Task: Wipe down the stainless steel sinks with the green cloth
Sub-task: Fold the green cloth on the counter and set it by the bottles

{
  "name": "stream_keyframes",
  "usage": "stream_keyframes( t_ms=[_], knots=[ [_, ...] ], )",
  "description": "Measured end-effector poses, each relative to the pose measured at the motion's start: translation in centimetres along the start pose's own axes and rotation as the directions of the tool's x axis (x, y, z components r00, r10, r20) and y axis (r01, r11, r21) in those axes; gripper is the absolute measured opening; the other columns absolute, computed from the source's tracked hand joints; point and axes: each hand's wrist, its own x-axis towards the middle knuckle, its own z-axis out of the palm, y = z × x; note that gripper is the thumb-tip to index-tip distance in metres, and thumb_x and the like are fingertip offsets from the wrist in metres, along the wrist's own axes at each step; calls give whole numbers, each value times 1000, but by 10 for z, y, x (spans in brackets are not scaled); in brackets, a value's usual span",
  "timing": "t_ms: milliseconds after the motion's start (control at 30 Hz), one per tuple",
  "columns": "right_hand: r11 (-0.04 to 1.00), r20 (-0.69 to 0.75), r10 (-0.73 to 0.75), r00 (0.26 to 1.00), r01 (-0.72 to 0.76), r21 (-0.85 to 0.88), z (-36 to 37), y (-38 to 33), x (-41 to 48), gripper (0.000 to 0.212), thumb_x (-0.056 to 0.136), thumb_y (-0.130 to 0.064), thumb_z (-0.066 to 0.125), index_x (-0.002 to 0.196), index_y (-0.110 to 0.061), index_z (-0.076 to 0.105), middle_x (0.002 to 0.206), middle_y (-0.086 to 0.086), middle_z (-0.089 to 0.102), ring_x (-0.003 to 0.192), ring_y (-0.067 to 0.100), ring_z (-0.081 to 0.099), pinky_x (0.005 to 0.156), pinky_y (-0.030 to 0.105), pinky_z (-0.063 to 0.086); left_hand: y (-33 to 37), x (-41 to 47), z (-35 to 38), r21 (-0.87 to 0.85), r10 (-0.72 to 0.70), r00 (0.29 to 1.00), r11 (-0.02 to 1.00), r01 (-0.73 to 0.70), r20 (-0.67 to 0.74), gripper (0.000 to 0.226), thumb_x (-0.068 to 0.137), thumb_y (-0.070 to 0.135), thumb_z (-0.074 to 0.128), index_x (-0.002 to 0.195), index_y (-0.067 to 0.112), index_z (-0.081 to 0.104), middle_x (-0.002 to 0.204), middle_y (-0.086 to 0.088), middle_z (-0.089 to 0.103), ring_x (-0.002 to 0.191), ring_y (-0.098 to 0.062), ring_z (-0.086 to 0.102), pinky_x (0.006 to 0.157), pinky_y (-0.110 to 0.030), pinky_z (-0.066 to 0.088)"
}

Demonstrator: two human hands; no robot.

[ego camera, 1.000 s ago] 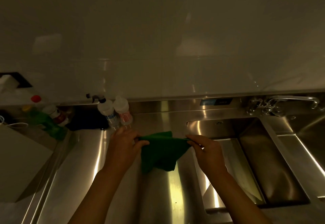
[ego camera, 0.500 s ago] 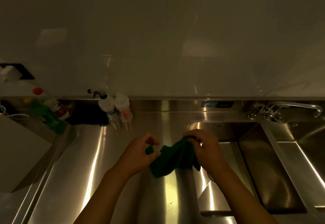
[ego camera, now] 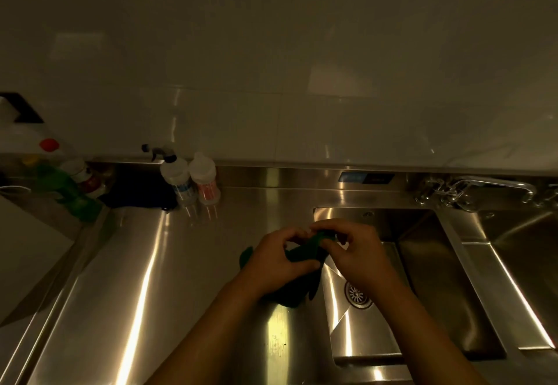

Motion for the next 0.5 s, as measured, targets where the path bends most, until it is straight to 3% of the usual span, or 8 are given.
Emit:
stream_keyframes(
  t_ms=[100,233,367,500],
  knots=[
    [1000,16,4,1000,-4,14,-4,-1,1,59,88,-4,70,107,-59,68,109,-30,70,105,-3,66,88,10,49,10,3,-4,-86,33,999,996,-32,10,45,78,29,86,116,42,65,112,16,72,107,-5,68,89,-24,56],
    [1000,-18,-8,1000,9,22,-4,-2,4,49,83,-9,79,112,-47,70,112,-22,69,100,5,67,84,19,56,16,4,-9,-14,63,998,998,-63,1,36,84,27,77,112,48,70,105,21,69,90,-1,63,75,-11,45],
    [999,-62,-26,998,28,40,-3,-4,5,45,77,-12,83,109,-40,70,109,-14,68,89,14,68,75,34,60,14,4,-10,179,130,992,976,-127,-4,22,88,32,73,110,33,73,103,16,64,102,-3,55,84,-24,43],
    [995,-46,-21,999,26,98,-2,-9,7,50,71,-11,86,113,-35,70,109,-12,69,84,16,68,69,38,59,25,-3,-13,118,149,989,982,-148,-1,41,79,52,79,116,40,68,116,22,65,115,2,58,94,-8,40]
  ],
)
